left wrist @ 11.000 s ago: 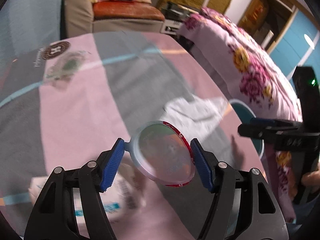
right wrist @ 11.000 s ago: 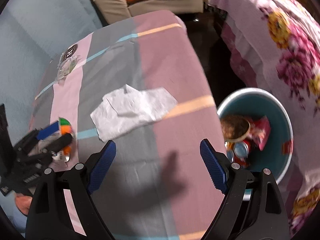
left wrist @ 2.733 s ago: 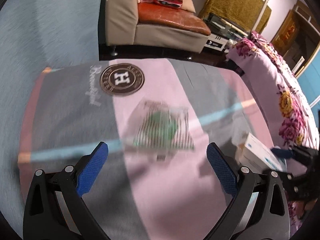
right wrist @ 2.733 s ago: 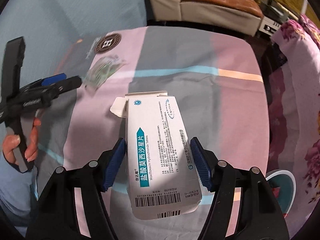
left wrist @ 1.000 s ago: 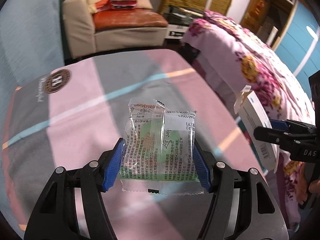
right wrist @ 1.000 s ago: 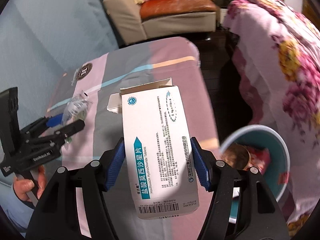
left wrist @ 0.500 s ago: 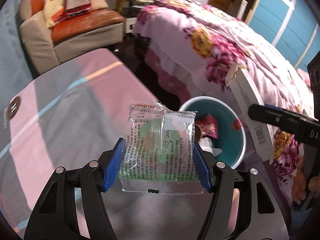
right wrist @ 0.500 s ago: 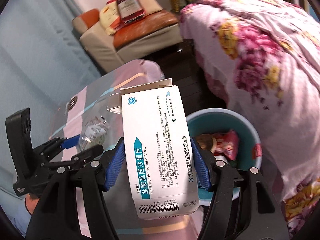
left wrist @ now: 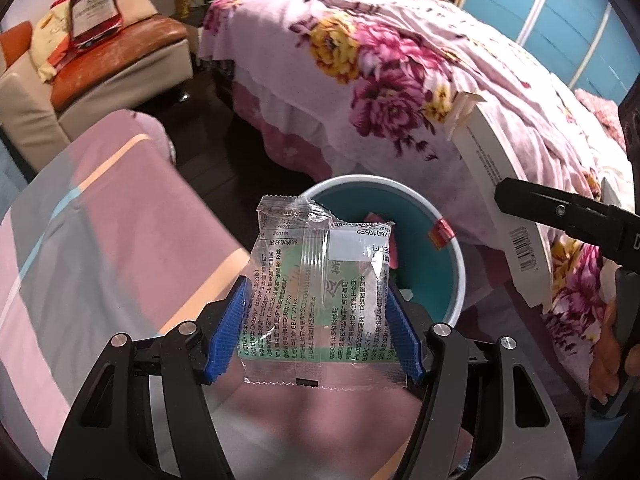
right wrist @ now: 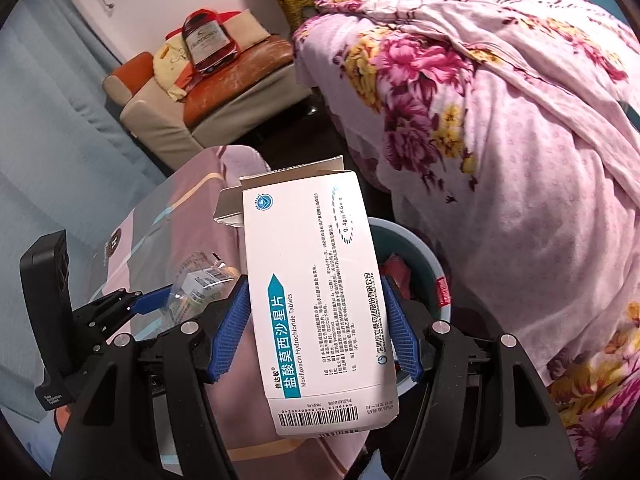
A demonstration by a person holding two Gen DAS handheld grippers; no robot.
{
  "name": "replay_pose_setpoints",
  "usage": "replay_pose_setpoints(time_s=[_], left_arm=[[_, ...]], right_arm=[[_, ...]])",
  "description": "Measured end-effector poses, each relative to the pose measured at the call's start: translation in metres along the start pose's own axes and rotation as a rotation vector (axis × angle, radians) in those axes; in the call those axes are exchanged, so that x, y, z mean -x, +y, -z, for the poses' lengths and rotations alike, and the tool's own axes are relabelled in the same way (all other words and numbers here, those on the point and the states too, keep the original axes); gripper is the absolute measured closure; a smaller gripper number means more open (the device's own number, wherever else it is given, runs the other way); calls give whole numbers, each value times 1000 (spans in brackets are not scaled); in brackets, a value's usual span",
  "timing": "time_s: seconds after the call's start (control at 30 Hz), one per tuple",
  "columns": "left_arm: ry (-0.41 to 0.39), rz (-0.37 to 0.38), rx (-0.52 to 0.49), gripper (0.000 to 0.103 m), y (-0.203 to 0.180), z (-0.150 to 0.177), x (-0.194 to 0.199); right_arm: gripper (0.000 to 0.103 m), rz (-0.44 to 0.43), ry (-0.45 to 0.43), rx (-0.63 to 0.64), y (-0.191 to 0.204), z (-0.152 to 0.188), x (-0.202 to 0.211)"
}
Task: Collect trash
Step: 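Carry the bag and box over the wastebasket and open the left gripper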
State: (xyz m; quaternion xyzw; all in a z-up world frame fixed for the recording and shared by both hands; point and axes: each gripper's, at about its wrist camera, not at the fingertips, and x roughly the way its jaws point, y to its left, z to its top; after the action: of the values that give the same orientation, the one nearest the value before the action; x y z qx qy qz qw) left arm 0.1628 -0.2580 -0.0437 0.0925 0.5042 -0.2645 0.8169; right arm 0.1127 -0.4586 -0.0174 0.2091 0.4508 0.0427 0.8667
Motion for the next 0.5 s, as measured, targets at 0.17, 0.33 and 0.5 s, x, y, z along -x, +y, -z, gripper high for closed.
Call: replay_pose_setpoints(time_s=[0.17, 0.33, 0.5], left_arm=[[11, 13, -22, 36, -10, -8, -12], [20, 23, -30, 33, -16, -12, -21], [24, 12, -29, 14, -16, -12, -27]], right_arm=[[42, 8, 7, -11, -6, -2, -4], [41, 22, 9, -12, -8, -6, -6], [41, 34, 8, -16, -10, -8, -8]])
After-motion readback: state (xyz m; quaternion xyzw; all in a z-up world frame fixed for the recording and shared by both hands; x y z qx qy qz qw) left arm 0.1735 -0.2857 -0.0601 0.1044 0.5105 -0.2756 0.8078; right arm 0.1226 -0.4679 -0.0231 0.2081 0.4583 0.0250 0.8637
